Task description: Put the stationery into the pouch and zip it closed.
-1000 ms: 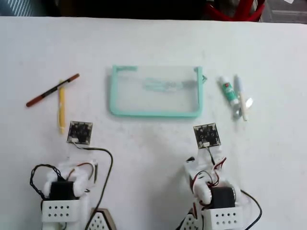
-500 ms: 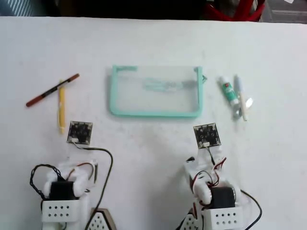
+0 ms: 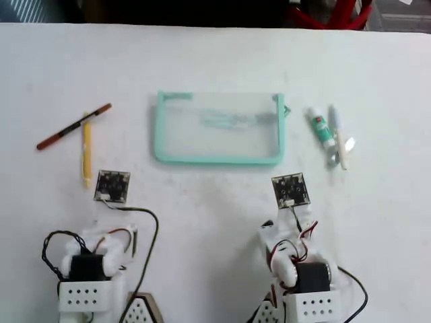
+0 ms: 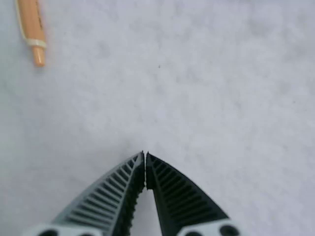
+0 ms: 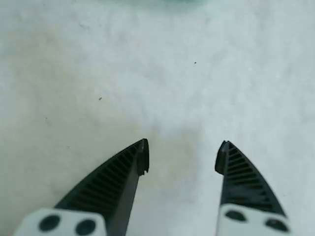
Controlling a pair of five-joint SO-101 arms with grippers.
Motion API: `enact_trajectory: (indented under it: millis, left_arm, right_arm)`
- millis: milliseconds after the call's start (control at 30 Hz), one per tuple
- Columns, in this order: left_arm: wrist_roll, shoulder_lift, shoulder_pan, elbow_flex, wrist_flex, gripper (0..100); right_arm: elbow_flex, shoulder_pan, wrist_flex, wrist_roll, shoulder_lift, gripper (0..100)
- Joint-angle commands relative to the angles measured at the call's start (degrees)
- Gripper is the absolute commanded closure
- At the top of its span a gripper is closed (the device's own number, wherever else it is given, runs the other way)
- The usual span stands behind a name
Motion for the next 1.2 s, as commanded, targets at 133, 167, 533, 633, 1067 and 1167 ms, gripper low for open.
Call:
enact_trajectory:
  millis: [133, 167, 533, 633, 1067, 1167]
  left_arm:
    - [0.4, -0.2, 0.0, -2.0, 0.1, 97]
    - [0.4, -0.2, 0.0, -2.0, 0.1, 97]
    - [0.4, -0.2, 0.0, -2.0, 0.1, 97]
    - [0.4, -0.2, 0.0, -2.0, 0.1, 97]
    - [0.4, -0.2, 0.0, -2.0, 0.1, 97]
    - [0.4, -0.2, 0.0, -2.0, 0.1, 97]
  right_arm:
    - [0.4, 0.2, 0.5, -0.5, -0.2, 77.9]
    - [0.5, 0.2, 0.5, -0.5, -0.2, 77.9]
    - [0.5, 0.2, 0.5, -0.2, -0.2, 77.6]
    - [0.5, 0.2, 0.5, -0.3, -0.2, 77.6]
    - [0.5, -0.7, -17.2, -0.6, -0.2, 93.4]
    - [0.5, -0.8, -19.2, -0.1, -0.2, 92.9]
